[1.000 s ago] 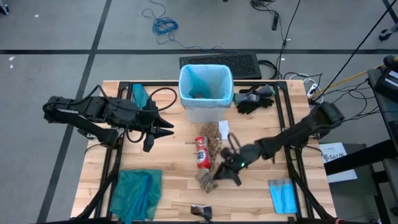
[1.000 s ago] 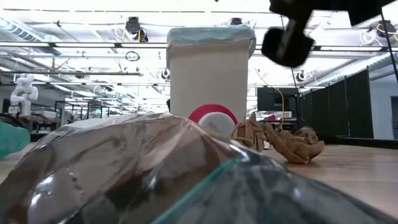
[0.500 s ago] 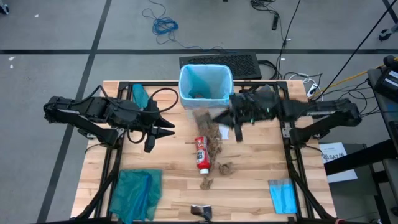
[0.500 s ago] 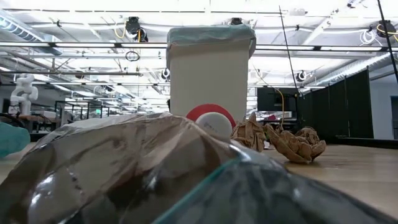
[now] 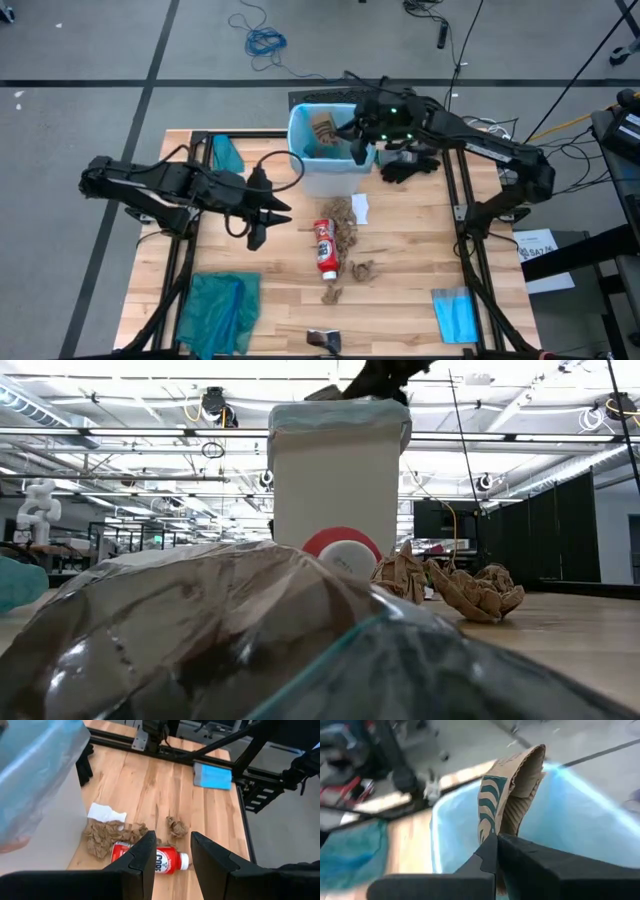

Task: Place trash/remove bag and relplace
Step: Put the brown coffee sleeve into the white trash bin, then put the white paper into the white trash bin

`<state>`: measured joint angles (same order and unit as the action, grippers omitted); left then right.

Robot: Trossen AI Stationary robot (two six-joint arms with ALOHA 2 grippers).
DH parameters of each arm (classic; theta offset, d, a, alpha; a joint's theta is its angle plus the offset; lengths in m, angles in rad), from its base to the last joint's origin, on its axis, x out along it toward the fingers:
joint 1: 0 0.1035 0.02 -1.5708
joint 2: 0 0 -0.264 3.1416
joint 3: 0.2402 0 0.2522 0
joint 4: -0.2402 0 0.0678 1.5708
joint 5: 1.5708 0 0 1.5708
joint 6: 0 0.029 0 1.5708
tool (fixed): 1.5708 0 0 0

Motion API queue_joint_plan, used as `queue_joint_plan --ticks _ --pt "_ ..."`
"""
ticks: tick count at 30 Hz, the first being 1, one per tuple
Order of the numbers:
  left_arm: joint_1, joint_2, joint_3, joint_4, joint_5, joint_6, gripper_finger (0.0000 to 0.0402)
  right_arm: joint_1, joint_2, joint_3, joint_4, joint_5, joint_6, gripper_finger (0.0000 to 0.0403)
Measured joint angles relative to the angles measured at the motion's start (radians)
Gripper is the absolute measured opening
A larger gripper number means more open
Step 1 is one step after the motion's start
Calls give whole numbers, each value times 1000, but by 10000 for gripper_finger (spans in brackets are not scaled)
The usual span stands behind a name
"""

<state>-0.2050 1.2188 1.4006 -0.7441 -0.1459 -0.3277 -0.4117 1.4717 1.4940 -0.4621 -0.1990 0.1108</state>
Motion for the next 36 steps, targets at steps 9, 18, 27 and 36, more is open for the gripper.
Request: queue_joint_plan --ticks 9,18,27,36 --pt "0 17 0 -7 0 -4 118 -8 10 0 99 -93 -14 130" --pt "-70 61 0 -6 147 -52 118 16 -132 0 -32 -128 101 188" --pt "-185 201 0 120 175 -190 118 212 -276 -1 -240 90 93 145" --pt "-256 397 0 208 273 -277 118 381 -369 -124 -242 124 201 137"
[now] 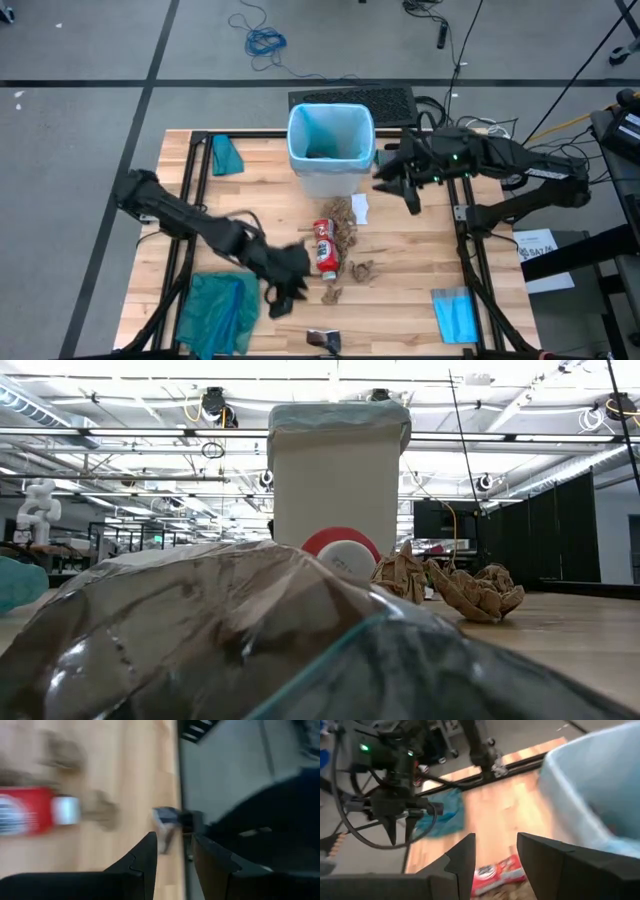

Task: Place trash/remove bag and relplace
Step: Put the white paper into the white trash bin

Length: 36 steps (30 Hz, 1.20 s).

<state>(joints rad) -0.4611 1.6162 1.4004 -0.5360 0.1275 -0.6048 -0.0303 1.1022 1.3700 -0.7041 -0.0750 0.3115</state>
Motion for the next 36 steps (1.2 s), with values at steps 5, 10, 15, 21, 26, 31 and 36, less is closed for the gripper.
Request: queue_joint_plan --ticks 5,10,15,21,26,31,36 --pt "-30 150 0 167 120 -79 118 89 -65 -92 46 31 68 137" --pt "-33 223 0 208 158 -123 118 163 -135 -152 80 110 114 137" --pt "-32 287 0 204 171 -121 118 202 -188 -188 85 150 145 137" --pt "-27 357 0 212 211 -119 118 231 -215 -200 86 159 160 137" --pt "-21 374 -5 273 239 -119 118 246 -216 -200 86 161 160 137" --pt "-18 374 -43 300 244 -131 118 249 -216 -200 86 161 160 137" --pt "-16 374 -101 397 256 -170 118 249 -216 -200 86 158 160 137"
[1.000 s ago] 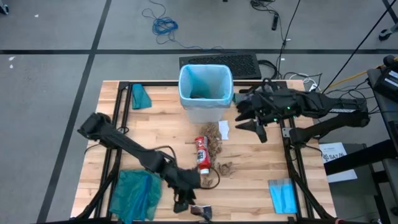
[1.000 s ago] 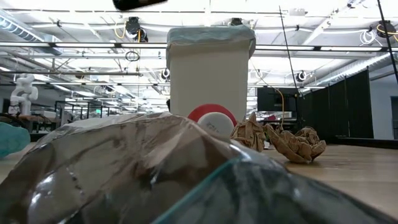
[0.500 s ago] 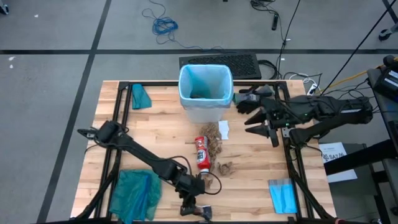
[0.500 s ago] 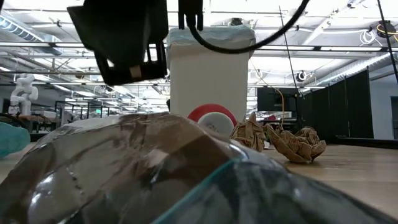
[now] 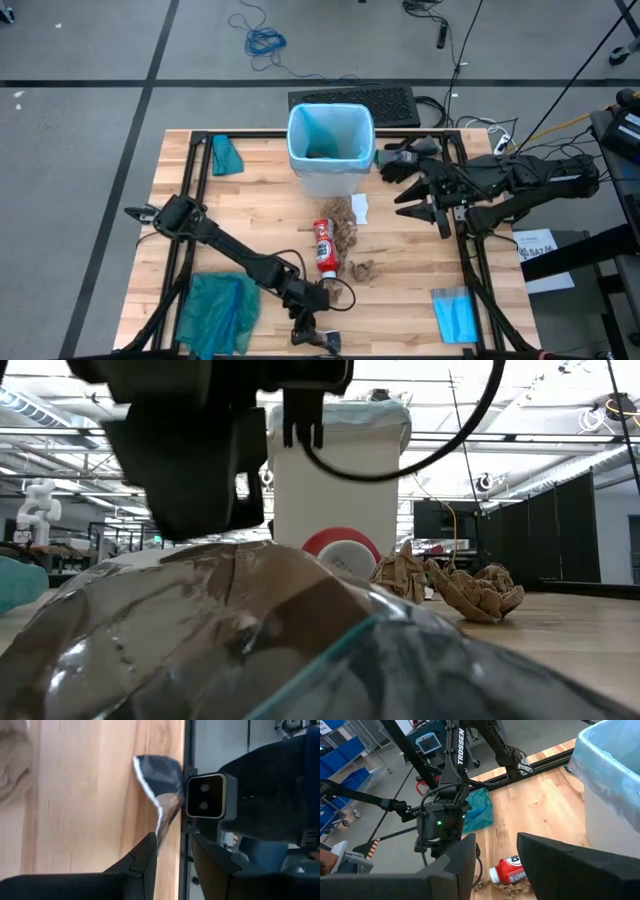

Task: Place trash/remove bag and relplace
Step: Put the white paper into the white trash bin

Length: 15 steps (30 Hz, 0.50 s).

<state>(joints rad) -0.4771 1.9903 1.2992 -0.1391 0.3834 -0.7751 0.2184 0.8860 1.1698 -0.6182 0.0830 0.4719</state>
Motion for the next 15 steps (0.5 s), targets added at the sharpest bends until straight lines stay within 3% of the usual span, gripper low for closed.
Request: queue_joint_plan --ticks 15 --pt "-11 0 -67 103 -7 -35 118 0 0 0 -1 -2 7 137"
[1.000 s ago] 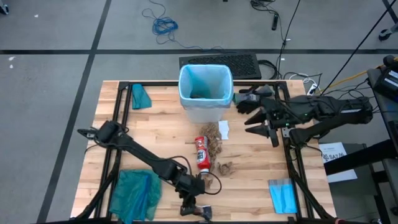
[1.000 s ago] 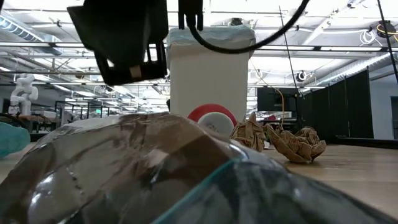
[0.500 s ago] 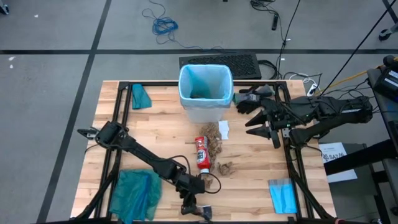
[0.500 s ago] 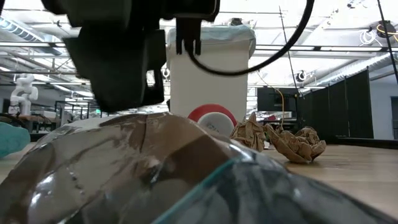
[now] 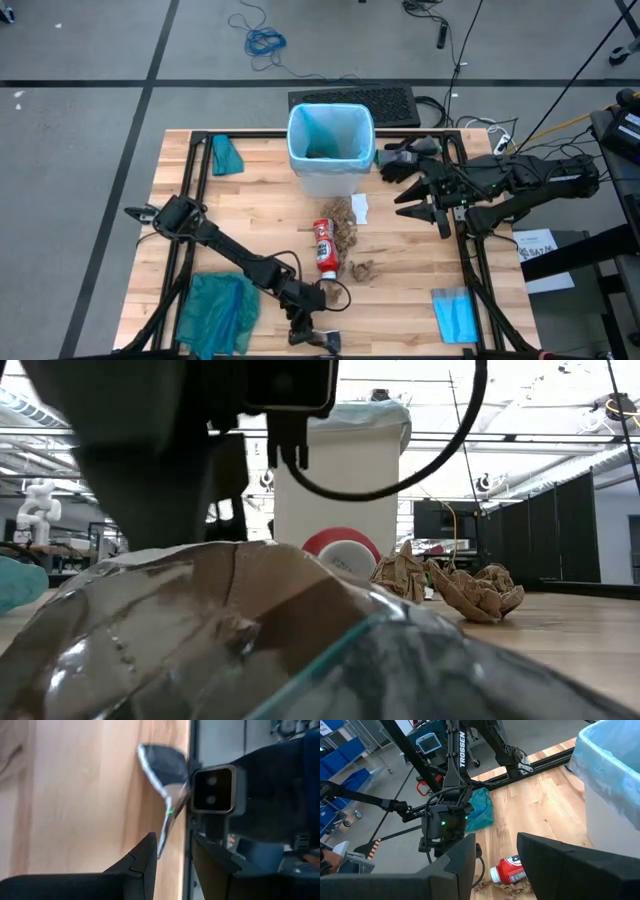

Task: Place trash/remove bag and relplace
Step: Put the white paper into the white trash bin

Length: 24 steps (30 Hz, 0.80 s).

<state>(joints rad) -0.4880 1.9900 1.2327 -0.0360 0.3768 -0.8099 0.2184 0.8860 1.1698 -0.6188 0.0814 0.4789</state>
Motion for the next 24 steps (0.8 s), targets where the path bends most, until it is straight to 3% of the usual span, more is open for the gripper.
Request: queue_joint_plan --ticks 24 --pt "-38 94 -3 232 -40 -136 108 0 0 0 -23 1 -4 137"
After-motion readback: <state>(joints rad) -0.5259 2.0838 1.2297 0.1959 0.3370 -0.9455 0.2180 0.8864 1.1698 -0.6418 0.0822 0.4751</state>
